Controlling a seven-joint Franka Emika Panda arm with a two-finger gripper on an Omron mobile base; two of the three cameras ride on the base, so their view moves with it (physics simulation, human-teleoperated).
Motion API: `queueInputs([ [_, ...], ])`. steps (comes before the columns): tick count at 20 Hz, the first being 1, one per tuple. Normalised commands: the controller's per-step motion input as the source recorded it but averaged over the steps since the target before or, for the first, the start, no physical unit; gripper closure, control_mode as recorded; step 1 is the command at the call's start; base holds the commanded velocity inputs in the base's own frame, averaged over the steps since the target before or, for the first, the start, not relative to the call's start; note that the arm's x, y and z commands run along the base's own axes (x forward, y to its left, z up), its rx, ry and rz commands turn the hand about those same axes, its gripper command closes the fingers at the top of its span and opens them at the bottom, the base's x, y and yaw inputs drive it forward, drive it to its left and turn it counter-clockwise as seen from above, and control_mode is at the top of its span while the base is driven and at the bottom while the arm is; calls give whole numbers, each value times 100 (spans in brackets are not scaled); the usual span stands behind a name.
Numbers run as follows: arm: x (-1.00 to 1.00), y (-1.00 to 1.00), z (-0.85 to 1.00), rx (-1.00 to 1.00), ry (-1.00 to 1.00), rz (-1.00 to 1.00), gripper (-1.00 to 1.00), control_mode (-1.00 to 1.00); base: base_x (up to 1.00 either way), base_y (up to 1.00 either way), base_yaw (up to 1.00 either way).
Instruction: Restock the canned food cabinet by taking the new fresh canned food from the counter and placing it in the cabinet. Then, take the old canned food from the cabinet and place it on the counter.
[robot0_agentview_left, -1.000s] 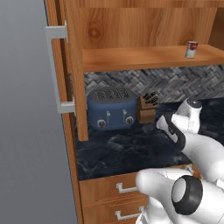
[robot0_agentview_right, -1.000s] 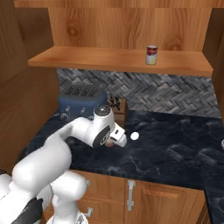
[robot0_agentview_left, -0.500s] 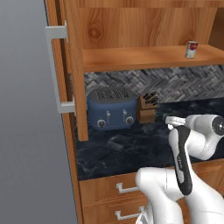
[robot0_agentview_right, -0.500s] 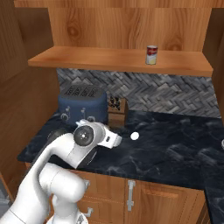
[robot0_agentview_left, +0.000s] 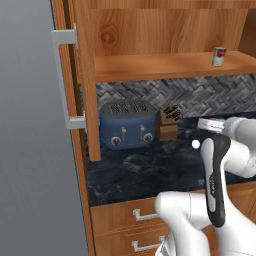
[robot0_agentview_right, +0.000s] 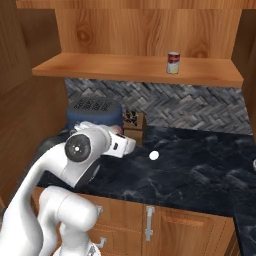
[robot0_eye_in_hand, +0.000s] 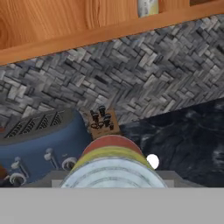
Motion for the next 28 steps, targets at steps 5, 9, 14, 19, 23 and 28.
queueInputs([
  [5, -26, 0, 100, -10, 30, 4, 100, -100, 0, 0, 0],
  [9, -1, 0, 100, -5, 47, 16, 100, -100, 0, 0, 0],
  [14, 10, -2, 30, 0, 10, 5, 100, -100, 0, 0, 0],
  [19, 75, 0, 15, 2, -10, 0, 100, -100, 0, 0, 0],
  [23, 91, 20, 63, 1, -7, 0, 100, -100, 0, 0, 0],
  [28, 79, 18, 40, 0, -1, 0, 100, -100, 0, 0, 0],
])
